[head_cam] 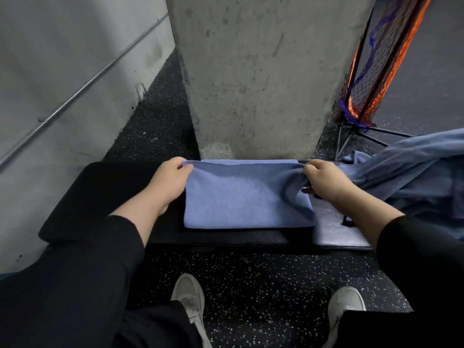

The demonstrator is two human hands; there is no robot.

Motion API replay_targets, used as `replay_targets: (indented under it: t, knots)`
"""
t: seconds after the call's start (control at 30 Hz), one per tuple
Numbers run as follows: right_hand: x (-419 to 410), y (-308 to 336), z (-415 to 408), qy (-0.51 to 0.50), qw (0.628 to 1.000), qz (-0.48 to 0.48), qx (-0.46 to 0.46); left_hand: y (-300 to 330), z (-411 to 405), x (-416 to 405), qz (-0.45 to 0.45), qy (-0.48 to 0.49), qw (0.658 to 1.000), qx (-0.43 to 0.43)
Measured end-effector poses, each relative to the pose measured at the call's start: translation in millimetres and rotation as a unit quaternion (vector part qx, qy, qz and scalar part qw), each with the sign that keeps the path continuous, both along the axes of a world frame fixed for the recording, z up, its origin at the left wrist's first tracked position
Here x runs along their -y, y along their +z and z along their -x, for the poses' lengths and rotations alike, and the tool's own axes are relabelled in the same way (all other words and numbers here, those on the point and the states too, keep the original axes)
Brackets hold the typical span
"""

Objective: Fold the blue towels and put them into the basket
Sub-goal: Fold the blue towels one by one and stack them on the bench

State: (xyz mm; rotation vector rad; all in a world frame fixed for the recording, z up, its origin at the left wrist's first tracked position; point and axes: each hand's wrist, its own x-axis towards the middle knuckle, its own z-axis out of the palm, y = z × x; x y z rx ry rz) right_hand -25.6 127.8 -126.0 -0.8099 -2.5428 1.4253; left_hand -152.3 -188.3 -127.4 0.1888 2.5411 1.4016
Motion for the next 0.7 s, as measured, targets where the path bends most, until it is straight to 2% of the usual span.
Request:
replay_targets:
  t: [0.07,0.23,0.4,0.5,0.7]
  knots:
    - [0.3,-5.9,10.5,0.005,1.000,-0.014,0.026,-8.4,7.3,-10.3,0.057,-0.014,0.997,-0.042]
    - [0.1,-18.4,20.5,0.048,0.981,-0.167,0.086,-31.3,18.0,-27.8,0.202,-0.077,0.974,-0.076]
    - [1.8,-15.9,18.1,0.095,0.964,-0.215,0.121,-32.3,16.6,-29.1,0.250,-0.119,0.957,-0.092]
    - [2.3,-12.2,7.4,0.130,0.951,-0.232,0.155,-24.5,8.3,-26.3,0.285,-0.160,0.943,-0.067]
    - [14.2,7.3,-25.8,0.268,0.897,-0.245,0.253,-8.3,-19.1,-11.9,0.399,-0.286,0.871,-0.030]
